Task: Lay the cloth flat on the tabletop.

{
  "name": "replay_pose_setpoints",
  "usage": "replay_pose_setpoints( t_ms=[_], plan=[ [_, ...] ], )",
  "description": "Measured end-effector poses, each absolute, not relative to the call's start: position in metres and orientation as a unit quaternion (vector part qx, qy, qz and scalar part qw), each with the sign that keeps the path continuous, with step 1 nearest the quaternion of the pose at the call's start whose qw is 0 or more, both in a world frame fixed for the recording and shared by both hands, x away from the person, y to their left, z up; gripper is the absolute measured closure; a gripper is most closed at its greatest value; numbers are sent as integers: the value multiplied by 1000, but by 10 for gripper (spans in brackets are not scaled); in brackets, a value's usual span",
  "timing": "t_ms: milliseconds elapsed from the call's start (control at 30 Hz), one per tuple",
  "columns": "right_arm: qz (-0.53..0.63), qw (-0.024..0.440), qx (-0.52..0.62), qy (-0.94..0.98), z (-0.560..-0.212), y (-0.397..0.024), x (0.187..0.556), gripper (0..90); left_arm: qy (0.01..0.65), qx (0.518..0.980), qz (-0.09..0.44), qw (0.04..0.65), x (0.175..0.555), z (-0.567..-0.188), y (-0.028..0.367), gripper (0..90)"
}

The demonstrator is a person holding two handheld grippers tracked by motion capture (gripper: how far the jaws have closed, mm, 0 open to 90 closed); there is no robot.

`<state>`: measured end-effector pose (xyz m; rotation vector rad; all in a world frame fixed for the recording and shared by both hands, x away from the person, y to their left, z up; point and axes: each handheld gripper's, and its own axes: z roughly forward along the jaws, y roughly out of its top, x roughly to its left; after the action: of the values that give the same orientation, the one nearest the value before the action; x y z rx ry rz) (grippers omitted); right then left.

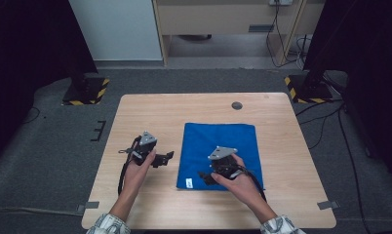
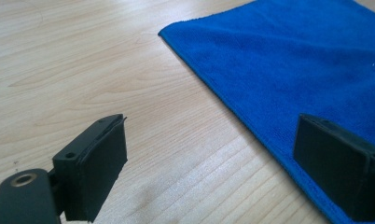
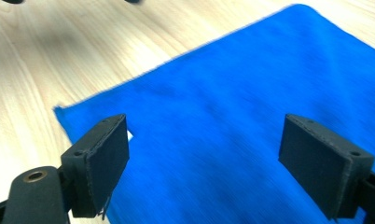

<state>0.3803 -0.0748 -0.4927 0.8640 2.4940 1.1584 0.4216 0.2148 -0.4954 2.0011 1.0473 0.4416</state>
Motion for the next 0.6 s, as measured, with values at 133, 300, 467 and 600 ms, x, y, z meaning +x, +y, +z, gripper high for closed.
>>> replay_pose_setpoints(
  t_ms=[133,300,467,600],
  plan=[
    [398,119,281,865,-493,-55,379,148,415,797,172,404,422,-497,216,89],
    [388,109,261,877,-495,-37,373,184,420,794,175,404,422,-497,219,88],
    [390,101,250,880,-498,-27,368,247,423,791,175,406,423,-497,223,89],
    [394,95,247,880,-501,-21,365,359,425,790,177,405,423,-497,225,89]
  ],
)
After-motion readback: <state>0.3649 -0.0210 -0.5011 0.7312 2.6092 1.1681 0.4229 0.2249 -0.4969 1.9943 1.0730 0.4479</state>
